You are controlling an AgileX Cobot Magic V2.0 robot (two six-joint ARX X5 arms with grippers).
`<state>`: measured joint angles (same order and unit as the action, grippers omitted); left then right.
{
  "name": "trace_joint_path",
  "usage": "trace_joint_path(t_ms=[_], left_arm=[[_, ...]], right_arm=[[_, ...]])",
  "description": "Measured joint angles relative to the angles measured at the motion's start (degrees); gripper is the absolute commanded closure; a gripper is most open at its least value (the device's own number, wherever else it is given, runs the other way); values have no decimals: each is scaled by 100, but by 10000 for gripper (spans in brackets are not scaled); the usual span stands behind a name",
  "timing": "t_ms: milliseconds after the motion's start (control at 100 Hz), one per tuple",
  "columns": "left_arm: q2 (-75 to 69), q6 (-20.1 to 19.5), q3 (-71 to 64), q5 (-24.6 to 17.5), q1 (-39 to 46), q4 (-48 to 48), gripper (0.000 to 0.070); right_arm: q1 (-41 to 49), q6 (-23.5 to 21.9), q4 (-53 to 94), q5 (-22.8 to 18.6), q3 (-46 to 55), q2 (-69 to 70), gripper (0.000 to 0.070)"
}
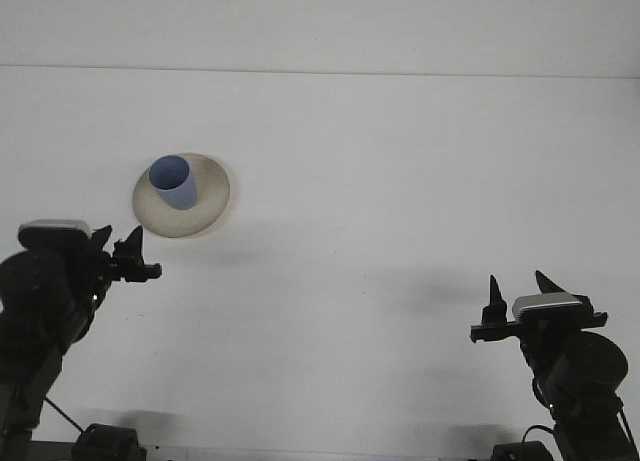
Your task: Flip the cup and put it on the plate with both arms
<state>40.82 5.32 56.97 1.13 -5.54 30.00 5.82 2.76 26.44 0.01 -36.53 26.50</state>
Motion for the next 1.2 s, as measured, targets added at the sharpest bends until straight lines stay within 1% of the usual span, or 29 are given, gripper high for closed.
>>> trace_joint_path(t_ms=[130,260,390,560,600,620,640,670,730,740,770,780,1199], left_arm=[[-997,0,-1196,0,0,-684,388],[-1738,0,-1941,0,0,-813,388],[-2061,24,-2159,0,0,-643,390],[-2114,109,-2157,0,0,-695,404],[-2111,127,-2157,0,0,-693,411],[-2111,129,-2157,0,0,-693,421],[-2111,133,-2157,0,0,-693,446],[-2111,138,-2157,0,0,-693,498],[-2111,144,-2157,0,0,-693,680],[-2111,144,-2157,0,0,-693,700],[-2111,146,-2157,0,0,-693,688],[-2111,146,-2157,0,0,-693,689],[-2111,153,-2157,0,0,-693,689]], right_arm=[[0,-2,0,0,0,0,236],[0,-2,0,0,0,0,236],[0,-2,0,0,0,0,237],[0,-2,0,0,0,0,240],[0,-2,0,0,0,0,268],[0,-2,0,0,0,0,295],[0,-2,0,0,0,0,334],[0,-2,0,0,0,0,408],[0,-2,0,2,0,0,578],[0,-2,0,0,0,0,606],[0,-4,0,2,0,0,691],[0,-2,0,0,0,0,700],[0,-2,0,0,0,0,700]])
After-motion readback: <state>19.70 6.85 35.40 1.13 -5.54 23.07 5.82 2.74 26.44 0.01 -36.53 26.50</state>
